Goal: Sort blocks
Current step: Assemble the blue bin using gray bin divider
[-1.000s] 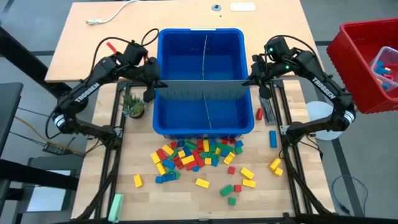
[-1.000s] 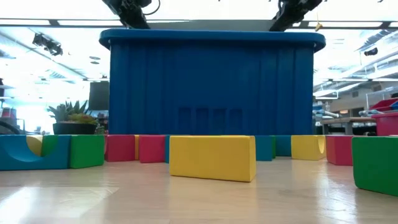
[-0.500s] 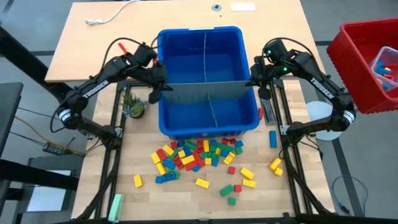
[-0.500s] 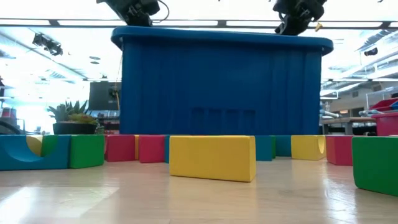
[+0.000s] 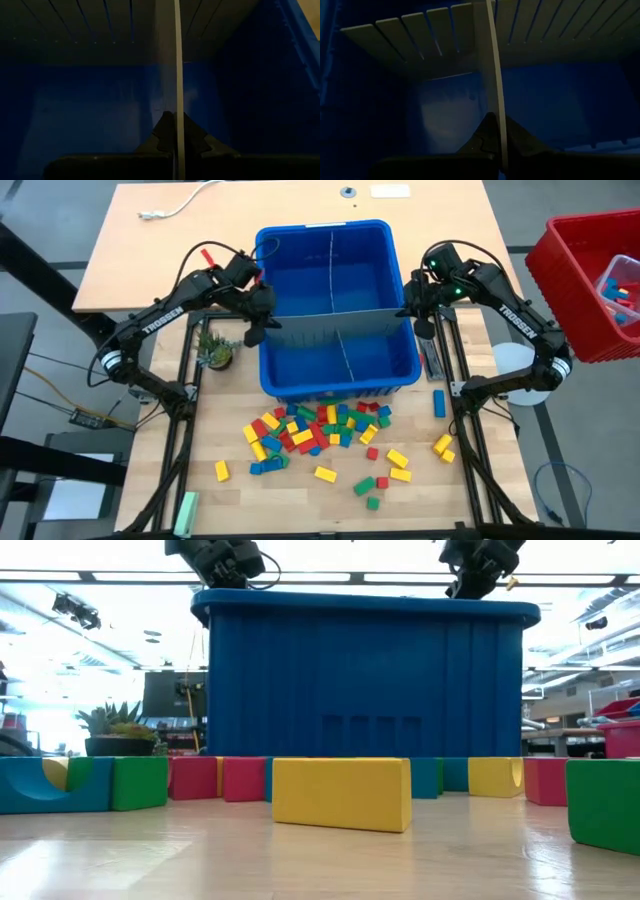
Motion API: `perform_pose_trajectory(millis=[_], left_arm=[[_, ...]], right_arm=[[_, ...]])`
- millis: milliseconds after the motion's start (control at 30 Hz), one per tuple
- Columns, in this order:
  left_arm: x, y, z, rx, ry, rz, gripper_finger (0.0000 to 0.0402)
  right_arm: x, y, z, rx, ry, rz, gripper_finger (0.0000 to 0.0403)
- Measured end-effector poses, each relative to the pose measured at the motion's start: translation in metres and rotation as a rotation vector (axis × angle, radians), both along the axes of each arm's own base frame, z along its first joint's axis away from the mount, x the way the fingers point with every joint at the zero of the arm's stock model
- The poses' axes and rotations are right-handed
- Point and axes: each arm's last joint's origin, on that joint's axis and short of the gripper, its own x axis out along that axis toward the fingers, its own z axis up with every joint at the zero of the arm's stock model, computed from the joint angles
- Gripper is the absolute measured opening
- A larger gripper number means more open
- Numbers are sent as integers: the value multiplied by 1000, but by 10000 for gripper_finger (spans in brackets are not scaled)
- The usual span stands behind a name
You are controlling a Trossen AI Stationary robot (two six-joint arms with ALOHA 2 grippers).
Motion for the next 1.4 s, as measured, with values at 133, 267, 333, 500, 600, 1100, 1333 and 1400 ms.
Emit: perform_pose_trajectory(millis=[133, 267, 333, 500, 600, 1100, 1333, 1400], left_arm=[[0, 0, 0, -4, -2, 6, 12], [1, 0, 0, -13, -6, 5, 12], [1, 0, 0, -13, -8, 4, 12], [1, 0, -1, -20, -9, 5, 12], [1, 0, -1, -21, -8, 8, 12], [1, 1, -1, -19, -8, 13, 12], [2, 1, 0, -12, -17, 14, 12], [2, 1, 0, -13, -17, 14, 12]], right_arm=[[0, 0, 0, 40, -8, -47, 3], [0, 0, 0, 48, -7, -67, 15], [0, -2, 0, 31, -2, -106, 24], [-1, -3, 4, -11, -6, -155, 57], [-3, -1, 12, -47, -23, -167, 80], [-18, 19, 62, -105, -252, -142, 121], [-4, 35, 48, 124, -261, -28, 107], [5, 43, 42, 198, -254, 15, 102]])
